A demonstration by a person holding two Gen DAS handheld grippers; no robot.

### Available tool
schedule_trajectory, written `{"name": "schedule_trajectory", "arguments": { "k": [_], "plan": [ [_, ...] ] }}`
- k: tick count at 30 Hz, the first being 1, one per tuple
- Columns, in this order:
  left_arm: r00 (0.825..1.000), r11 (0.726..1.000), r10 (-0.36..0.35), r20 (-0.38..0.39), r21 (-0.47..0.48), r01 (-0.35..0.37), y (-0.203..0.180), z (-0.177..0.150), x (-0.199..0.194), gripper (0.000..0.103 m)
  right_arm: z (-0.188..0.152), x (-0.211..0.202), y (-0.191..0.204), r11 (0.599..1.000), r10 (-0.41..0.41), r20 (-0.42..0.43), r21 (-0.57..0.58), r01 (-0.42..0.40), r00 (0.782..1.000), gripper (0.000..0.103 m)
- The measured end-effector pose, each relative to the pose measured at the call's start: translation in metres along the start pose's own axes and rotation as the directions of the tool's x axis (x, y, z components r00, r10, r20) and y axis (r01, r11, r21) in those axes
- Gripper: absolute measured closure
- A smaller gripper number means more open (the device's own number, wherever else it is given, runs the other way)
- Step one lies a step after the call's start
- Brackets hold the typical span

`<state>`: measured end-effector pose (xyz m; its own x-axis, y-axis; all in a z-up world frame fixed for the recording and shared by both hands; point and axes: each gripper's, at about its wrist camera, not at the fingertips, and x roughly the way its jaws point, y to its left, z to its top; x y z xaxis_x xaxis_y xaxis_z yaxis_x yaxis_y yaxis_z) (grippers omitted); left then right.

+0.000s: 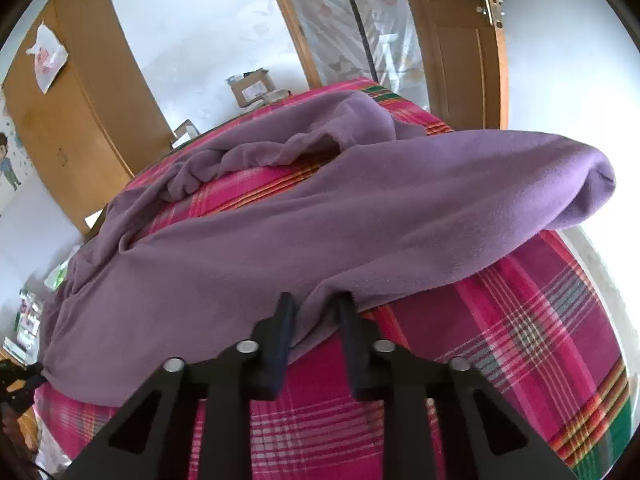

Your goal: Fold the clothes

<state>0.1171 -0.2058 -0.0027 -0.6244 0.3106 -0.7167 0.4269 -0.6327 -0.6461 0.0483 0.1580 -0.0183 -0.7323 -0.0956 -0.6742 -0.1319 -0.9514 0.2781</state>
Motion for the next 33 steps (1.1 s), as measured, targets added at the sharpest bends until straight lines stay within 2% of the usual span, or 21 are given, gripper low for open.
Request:
{"name": "schedule_trajectory", "arguments": {
  "k": [3,6,24,33],
  "plan": [
    [1.0,1.0,-0.011,0.009,0.005,0.011,0.001,-0.001,-0.001,0.099,0.0,-0.002,0.003,1.0,-0.003,0.012,-0.011,0.003,1.0,0.093],
    [0.999,0.999,-0.024,0.032,0.03,0.023,0.0,-0.002,-0.006,0.1,0.0,-0.007,0.004,1.0,0.007,0.025,-0.008,-0.007,1.0,0.094],
    [0.991,0.994,-0.085,0.099,0.074,0.078,0.002,-0.014,-0.041,0.101,-0.017,-0.053,0.01,0.994,0.104,0.079,0.037,-0.108,0.991,0.095],
    [0.989,0.993,-0.096,0.115,0.083,0.086,0.007,-0.019,-0.055,0.101,-0.021,-0.072,0.004,0.995,0.089,0.108,0.044,-0.094,0.99,0.096]
  ]
}}
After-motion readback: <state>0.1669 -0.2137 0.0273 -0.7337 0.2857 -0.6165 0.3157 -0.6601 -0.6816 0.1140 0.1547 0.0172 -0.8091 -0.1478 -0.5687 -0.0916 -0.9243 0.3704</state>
